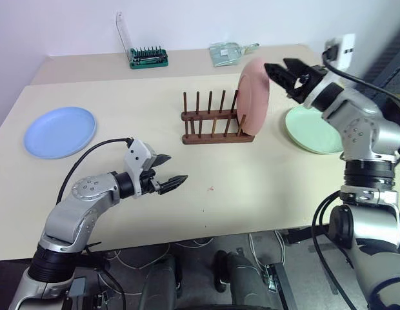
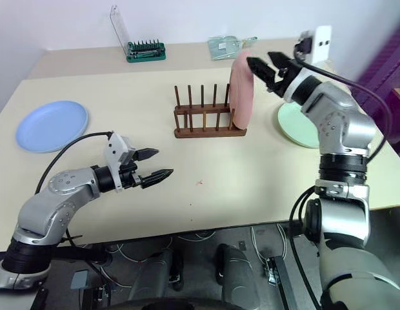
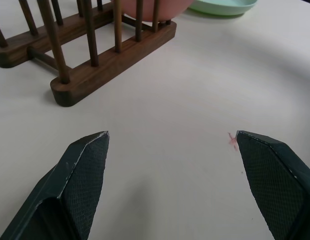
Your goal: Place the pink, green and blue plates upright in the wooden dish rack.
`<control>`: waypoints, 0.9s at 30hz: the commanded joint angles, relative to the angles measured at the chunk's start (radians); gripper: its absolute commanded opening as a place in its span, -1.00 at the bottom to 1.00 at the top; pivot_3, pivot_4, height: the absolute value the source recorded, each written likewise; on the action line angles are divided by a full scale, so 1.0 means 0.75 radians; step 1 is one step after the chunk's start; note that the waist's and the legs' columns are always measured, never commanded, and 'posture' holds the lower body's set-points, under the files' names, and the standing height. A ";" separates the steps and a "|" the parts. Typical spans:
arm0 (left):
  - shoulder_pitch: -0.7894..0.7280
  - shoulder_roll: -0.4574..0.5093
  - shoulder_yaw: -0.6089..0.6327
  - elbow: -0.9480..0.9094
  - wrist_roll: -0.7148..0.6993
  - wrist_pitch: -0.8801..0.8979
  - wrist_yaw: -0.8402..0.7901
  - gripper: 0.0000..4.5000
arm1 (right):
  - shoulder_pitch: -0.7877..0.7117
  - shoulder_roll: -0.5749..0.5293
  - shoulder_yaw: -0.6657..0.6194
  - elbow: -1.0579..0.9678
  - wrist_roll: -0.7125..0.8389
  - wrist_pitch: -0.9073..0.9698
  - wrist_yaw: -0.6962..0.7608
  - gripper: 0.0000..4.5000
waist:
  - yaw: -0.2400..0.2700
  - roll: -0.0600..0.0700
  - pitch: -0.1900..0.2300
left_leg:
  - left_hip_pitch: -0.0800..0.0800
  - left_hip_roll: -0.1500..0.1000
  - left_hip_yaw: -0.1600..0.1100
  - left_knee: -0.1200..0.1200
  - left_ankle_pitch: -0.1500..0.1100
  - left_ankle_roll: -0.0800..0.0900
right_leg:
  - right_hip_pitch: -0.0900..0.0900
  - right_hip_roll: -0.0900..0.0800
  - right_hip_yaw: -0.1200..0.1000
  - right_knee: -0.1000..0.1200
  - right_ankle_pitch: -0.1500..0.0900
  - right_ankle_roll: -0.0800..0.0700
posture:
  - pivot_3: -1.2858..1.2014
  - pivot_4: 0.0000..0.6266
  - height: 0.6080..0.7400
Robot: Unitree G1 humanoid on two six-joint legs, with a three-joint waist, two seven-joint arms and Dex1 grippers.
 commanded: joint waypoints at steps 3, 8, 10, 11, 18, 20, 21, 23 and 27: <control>0.001 -0.008 -0.011 0.010 0.023 -0.050 -0.029 0.86 | 0.213 -0.256 0.066 -0.030 -0.189 -0.043 0.075 0.99 | 0.019 0.000 0.000 | 0.000 0.000 0.000 0.000 0.000 0.000 | 0.000 0.000 0.000 -0.001 -0.002 -0.004 | 0.03 -0.52 0.84; -0.016 -0.023 -0.035 0.034 0.041 -0.066 -0.058 0.86 | 0.349 -0.363 0.282 0.031 -0.432 -0.143 0.114 0.99 | 0.008 0.002 0.000 | 0.001 0.000 0.001 0.001 0.000 0.001 | -0.001 0.000 0.002 -0.002 -0.003 -0.005 | 0.03 -0.52 0.84; -0.025 -0.031 -0.043 0.041 0.049 -0.068 -0.061 0.86 | 0.350 -0.362 0.310 0.092 -0.486 -0.170 0.102 0.99 | 0.006 0.002 0.000 | 0.001 -0.001 0.001 0.001 0.000 0.001 | -0.001 0.001 0.002 -0.001 -0.003 -0.005 | 0.03 -0.52 0.84; -0.027 -0.032 -0.045 0.044 0.052 -0.070 -0.064 0.86 | 0.354 -0.362 0.330 0.119 -0.516 -0.192 0.105 0.99 | 0.006 0.002 0.000 | 0.001 -0.001 0.001 0.001 0.000 0.001 | -0.001 0.001 0.002 -0.001 -0.003 -0.005 | 0.03 -0.52 0.84; -0.032 -0.033 -0.047 0.053 0.064 -0.075 -0.073 0.86 | 0.316 -0.337 0.420 0.393 -0.706 -0.398 0.073 0.76 | 0.014 0.002 0.000 | 0.001 -0.002 0.001 0.001 0.000 0.001 | 0.000 0.001 0.002 -0.001 -0.003 -0.005 | 0.03 -0.52 0.84; -0.028 -0.030 -0.047 0.050 0.070 -0.076 -0.072 0.86 | 0.293 -0.324 0.442 0.484 -0.755 -0.470 0.042 0.41 | 0.014 0.002 0.000 | 0.001 -0.002 0.001 0.002 0.000 0.001 | 0.000 0.001 0.002 -0.001 -0.003 -0.005 | 0.03 -0.52 0.84; -0.026 -0.029 -0.046 0.047 0.071 -0.076 -0.071 0.86 | 0.285 -0.321 0.451 0.511 -0.777 -0.498 0.031 0.22 | 0.015 0.002 0.000 | 0.001 -0.002 0.001 0.002 0.000 0.001 | 0.000 0.001 0.002 -0.001 -0.003 -0.005 | 0.03 -0.52 0.84; -0.025 -0.029 -0.044 0.042 0.073 -0.073 -0.070 0.86 | 0.272 -0.317 0.462 0.543 -0.809 -0.547 0.020 -0.27 | 0.017 0.002 0.000 | 0.001 -0.002 0.001 0.002 0.000 0.001 | 0.000 0.001 0.002 -0.001 -0.003 -0.005 | 0.03 -0.52 0.84; -0.018 -0.028 -0.041 0.032 0.078 -0.070 -0.069 0.86 | 0.267 -0.309 0.447 0.526 -0.826 -0.582 0.016 -0.97 | 0.017 0.002 0.000 | 0.001 -0.002 0.001 0.002 0.000 0.001 | 0.000 0.001 0.002 -0.001 -0.003 -0.005 | 0.03 -0.52 0.84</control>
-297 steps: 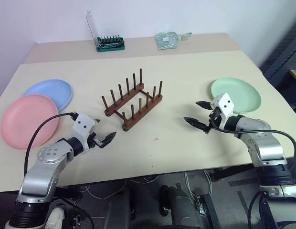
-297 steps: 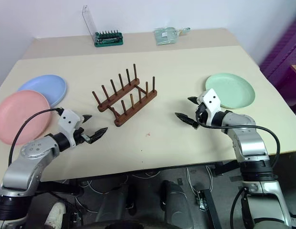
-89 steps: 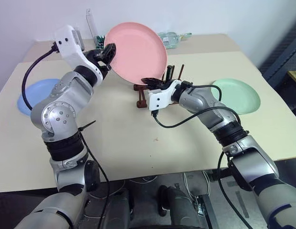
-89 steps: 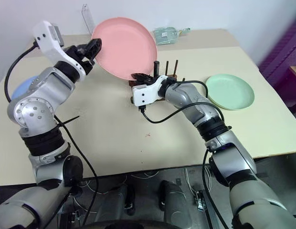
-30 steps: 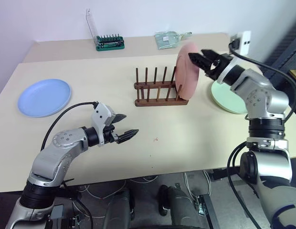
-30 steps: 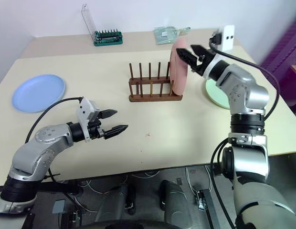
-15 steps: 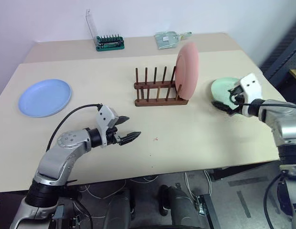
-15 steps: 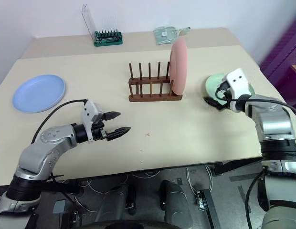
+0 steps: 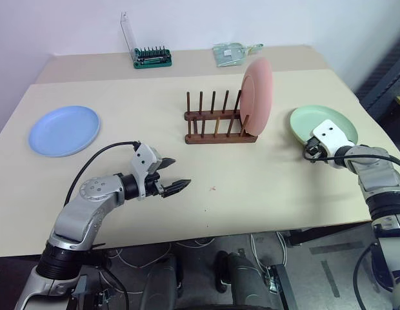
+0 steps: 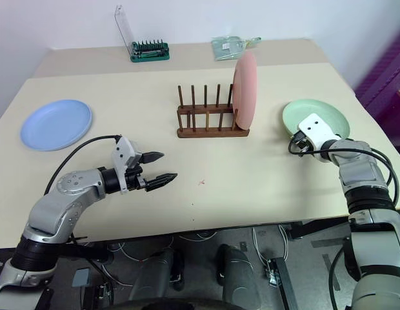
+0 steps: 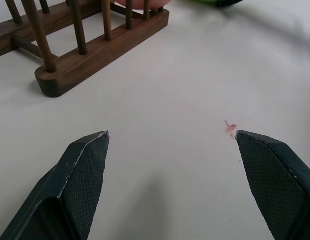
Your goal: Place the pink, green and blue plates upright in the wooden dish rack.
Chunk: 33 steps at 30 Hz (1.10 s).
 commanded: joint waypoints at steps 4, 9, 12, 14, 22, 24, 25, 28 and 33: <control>-0.002 0.010 0.008 -0.046 0.007 -0.015 -0.002 0.86 | -0.051 -0.026 -0.043 -0.104 -0.062 -0.162 -0.096 -0.97 | 0.000 0.000 0.000 | 0.000 0.000 0.000 0.000 0.000 0.000 | 0.000 0.000 0.000 0.000 0.000 0.000 | 0.03 -0.52 0.84; -0.012 0.012 0.004 -0.040 0.009 -0.012 -0.003 0.86 | -0.176 0.006 -0.139 -0.239 -0.012 -0.223 -0.198 -0.97 | -0.006 0.001 0.000 | 0.000 0.000 0.001 0.000 0.000 0.000 | -0.001 0.000 0.001 0.001 0.000 0.000 | 0.03 -0.52 0.84; -0.019 0.014 -0.002 -0.037 0.013 -0.011 -0.005 0.86 | -0.332 0.075 -0.244 -0.391 0.138 -0.214 -0.204 -0.97 | -0.019 0.001 0.001 | 0.000 0.001 0.001 0.000 0.000 0.000 | -0.001 0.001 0.001 0.001 0.001 0.001 | 0.03 -0.52 0.84; -0.022 0.014 -0.005 -0.036 0.015 -0.011 -0.005 0.86 | -0.393 0.118 -0.291 -0.475 0.231 -0.182 -0.170 -0.97 | -0.025 0.001 0.001 | 0.000 0.001 0.000 -0.001 0.000 0.000 | -0.002 0.001 0.001 0.002 0.003 0.005 | 0.03 -0.52 0.84; -0.026 0.002 -0.007 -0.032 0.022 -0.014 0.003 0.86 | -0.462 0.416 -0.511 -1.057 1.272 0.622 -0.125 -0.97 | -0.021 0.001 0.000 | 0.000 0.004 -0.001 -0.001 0.000 0.000 | 0.001 -0.001 -0.001 0.003 0.006 0.001 | 0.03 -0.52 0.84; -0.022 -0.001 -0.007 -0.036 0.025 -0.012 0.008 0.86 | -0.484 0.512 -0.538 -1.065 1.420 0.750 -0.296 -0.97 | -0.024 0.001 0.000 | 0.001 0.004 -0.001 0.000 0.000 0.000 | 0.001 -0.001 -0.001 0.003 0.006 0.001 | 0.03 -0.52 0.84; -0.020 -0.003 -0.006 -0.039 0.026 -0.011 0.009 0.86 | -0.486 0.554 -0.553 -1.064 1.492 0.795 -0.367 -0.97 | -0.024 0.001 0.000 | 0.001 0.004 -0.001 0.000 0.000 0.000 | 0.001 -0.001 -0.001 0.003 0.006 0.001 | 0.03 -0.52 0.84; -0.015 -0.008 -0.002 -0.046 0.028 -0.009 0.016 0.86 | -0.474 0.652 -0.586 -1.036 1.619 0.870 -0.549 -0.97 | -0.024 0.001 0.000 | 0.001 0.004 -0.001 0.000 0.000 0.000 | 0.000 -0.001 -0.001 0.003 0.006 0.000 | 0.03 -0.52 0.84; -0.011 -0.007 0.001 -0.052 0.025 -0.005 0.019 0.86 | -0.420 0.726 -0.547 -0.950 1.640 0.969 -0.726 -0.97 | -0.024 0.001 0.000 | 0.000 0.003 0.000 -0.001 0.000 0.000 | 0.000 -0.001 0.000 0.003 0.006 0.000 | 0.03 -0.52 0.84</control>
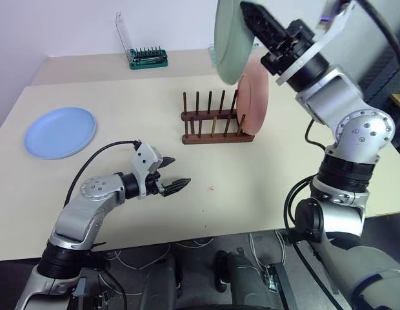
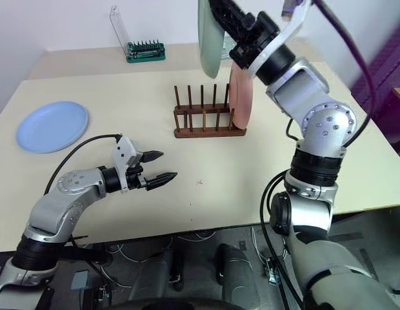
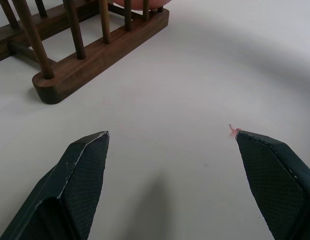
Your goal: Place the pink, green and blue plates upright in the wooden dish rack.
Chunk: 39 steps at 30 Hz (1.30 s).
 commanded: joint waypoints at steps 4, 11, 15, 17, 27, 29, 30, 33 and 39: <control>-0.007 -0.002 0.007 -0.045 -0.003 -0.007 0.004 0.86 | 0.012 0.024 0.002 0.105 -0.005 0.052 -0.105 -0.97 | -0.001 0.000 0.000 | 0.000 0.000 0.000 0.000 0.000 0.000 | 0.000 0.000 0.000 0.000 0.000 0.000 | 0.03 -0.52 0.84; -0.007 0.002 0.008 -0.048 -0.004 -0.004 0.001 0.86 | 0.009 0.018 0.018 0.202 -0.079 0.053 -0.108 -0.97 | -0.002 0.000 0.000 | 0.000 -0.001 0.000 0.000 0.000 0.000 | 0.000 0.001 0.000 0.000 -0.001 0.002 | 0.03 -0.52 0.84; -0.007 0.003 0.007 -0.048 -0.006 0.001 -0.002 0.86 | -0.014 0.026 0.008 0.315 -0.096 0.077 -0.103 -0.97 | -0.002 0.000 0.000 | 0.000 0.000 0.000 0.000 0.000 0.000 | 0.000 0.001 0.000 0.000 -0.001 0.002 | 0.03 -0.52 0.84; -0.008 0.000 0.003 -0.049 -0.005 0.001 0.000 0.86 | -0.028 0.031 0.003 0.350 -0.105 0.076 -0.096 -0.97 | -0.002 0.000 0.000 | 0.000 0.000 0.000 0.000 0.000 0.000 | 0.000 0.001 0.000 0.000 -0.001 0.002 | 0.03 -0.52 0.84; 0.006 -0.003 0.004 -0.053 0.000 -0.006 0.007 0.86 | -0.070 -0.027 0.112 0.286 -0.284 0.022 0.057 0.53 | -0.003 0.000 0.000 | -0.001 0.000 0.000 0.000 0.000 0.000 | -0.001 0.001 0.000 0.000 -0.003 0.004 | 0.03 -0.52 0.84; 0.011 -0.004 0.007 -0.054 0.001 -0.010 0.010 0.86 | -0.064 -0.098 0.198 0.201 -0.380 -0.014 0.153 0.53 | -0.001 0.001 0.000 | -0.001 0.000 0.000 0.000 0.000 0.000 | -0.001 0.001 0.000 0.000 -0.003 0.004 | 0.03 -0.52 0.84; 0.014 -0.006 0.009 -0.053 0.005 -0.017 0.014 0.86 | -0.055 -0.152 0.260 0.142 -0.444 -0.045 0.219 0.53 | -0.001 0.001 0.000 | -0.002 0.000 -0.001 0.000 0.000 0.000 | -0.002 0.001 0.000 -0.001 -0.003 0.004 | 0.03 -0.52 0.84; 0.014 -0.019 0.037 -0.042 0.008 -0.032 0.046 0.86 | -0.026 -0.281 0.379 0.035 -0.608 -0.161 0.369 0.53 | -0.001 0.001 0.000 | -0.007 -0.001 -0.001 0.000 0.000 0.000 | -0.006 0.000 0.000 -0.001 -0.003 0.004 | 0.03 -0.52 0.84; -0.100 -0.186 0.407 0.057 -0.169 0.029 0.341 0.93 | 0.020 -0.451 0.462 -0.042 -0.833 -0.457 0.654 0.55 | 0.000 -0.001 0.000 | -0.007 -0.001 -0.001 0.001 0.000 0.001 | -0.006 0.001 -0.001 -0.001 -0.003 0.005 | 0.03 -0.52 0.84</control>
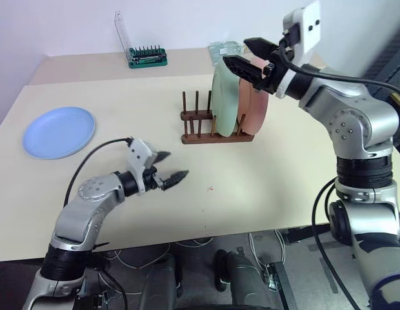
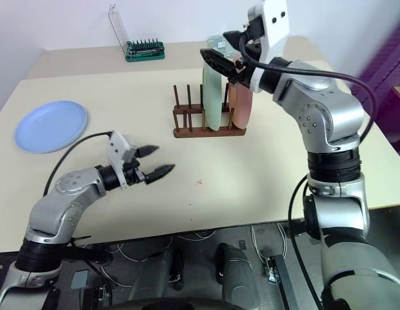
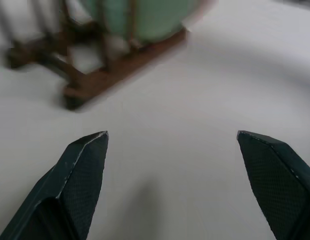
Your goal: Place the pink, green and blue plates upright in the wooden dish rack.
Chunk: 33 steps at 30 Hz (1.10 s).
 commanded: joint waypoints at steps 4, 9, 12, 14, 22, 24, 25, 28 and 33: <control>-0.097 -0.019 0.348 0.012 -0.140 0.042 0.222 0.93 | 0.035 -0.009 0.038 -0.153 -0.062 -0.148 0.216 0.55 | -0.010 -0.001 0.000 | 0.001 0.001 0.000 0.000 0.000 0.000 | 0.000 0.001 0.000 0.000 0.000 0.000 | 0.03 -0.52 0.84; -0.195 0.008 0.574 0.178 -0.046 0.032 0.578 0.93 | 0.059 0.027 0.153 -0.210 -0.162 -0.222 0.294 0.55 | 0.001 -0.001 0.000 | 0.001 0.000 0.001 0.000 0.000 0.000 | 0.001 0.000 -0.001 0.000 0.001 -0.001 | 0.03 -0.52 0.84; -0.260 0.021 0.752 0.316 0.026 0.077 0.896 0.93 | 0.083 0.080 0.230 -0.258 -0.213 -0.243 0.307 0.55 | -0.005 -0.003 -0.001 | 0.001 0.001 -0.001 0.001 0.000 0.000 | 0.002 0.001 -0.002 0.001 0.001 -0.001 | 0.03 -0.52 0.84; -0.279 0.023 0.820 0.356 0.053 0.109 1.020 0.93 | 0.093 0.105 0.244 -0.265 -0.230 -0.246 0.309 0.55 | -0.004 -0.003 -0.001 | 0.001 0.001 0.000 0.001 0.000 0.000 | 0.001 0.000 -0.002 0.001 0.001 -0.001 | 0.03 -0.52 0.84; -0.344 -0.013 1.052 0.480 -0.091 0.306 1.224 0.93 | 0.148 0.165 0.293 -0.266 -0.296 -0.262 0.335 0.55 | 0.021 -0.008 -0.003 | 0.001 0.000 -0.001 0.002 0.000 0.000 | 0.004 -0.002 -0.004 0.000 0.003 -0.003 | 0.03 -0.52 0.84; -0.358 -0.021 1.062 0.514 -0.111 0.319 1.233 0.93 | 0.159 0.167 0.295 -0.261 -0.312 -0.265 0.339 0.55 | 0.030 -0.008 -0.003 | 0.001 0.000 -0.001 0.003 0.000 -0.001 | 0.004 -0.002 -0.004 0.000 0.003 -0.003 | 0.03 -0.52 0.84; -0.365 -0.016 1.062 0.544 -0.119 0.328 1.228 0.93 | 0.163 0.170 0.296 -0.259 -0.320 -0.266 0.339 0.55 | 0.030 -0.009 -0.003 | 0.001 0.000 -0.001 0.003 0.000 -0.001 | 0.005 -0.002 -0.004 0.000 0.003 -0.004 | 0.03 -0.52 0.84; -0.423 -0.002 1.059 0.704 -0.173 0.324 1.166 0.93 | 0.181 0.177 0.296 -0.260 -0.343 -0.263 0.334 0.55 | 0.028 -0.009 -0.003 | 0.001 0.000 -0.001 0.003 0.000 -0.001 | 0.004 -0.002 -0.004 0.000 0.003 -0.004 | 0.03 -0.52 0.84; -0.500 0.020 1.038 0.887 -0.174 0.273 1.130 0.70 | 0.207 0.183 0.294 -0.278 -0.370 -0.255 0.327 0.57 | 0.028 -0.009 -0.003 | 0.001 -0.001 0.001 0.003 0.001 -0.001 | 0.004 -0.001 -0.005 0.001 0.003 -0.004 | 0.03 -0.52 0.84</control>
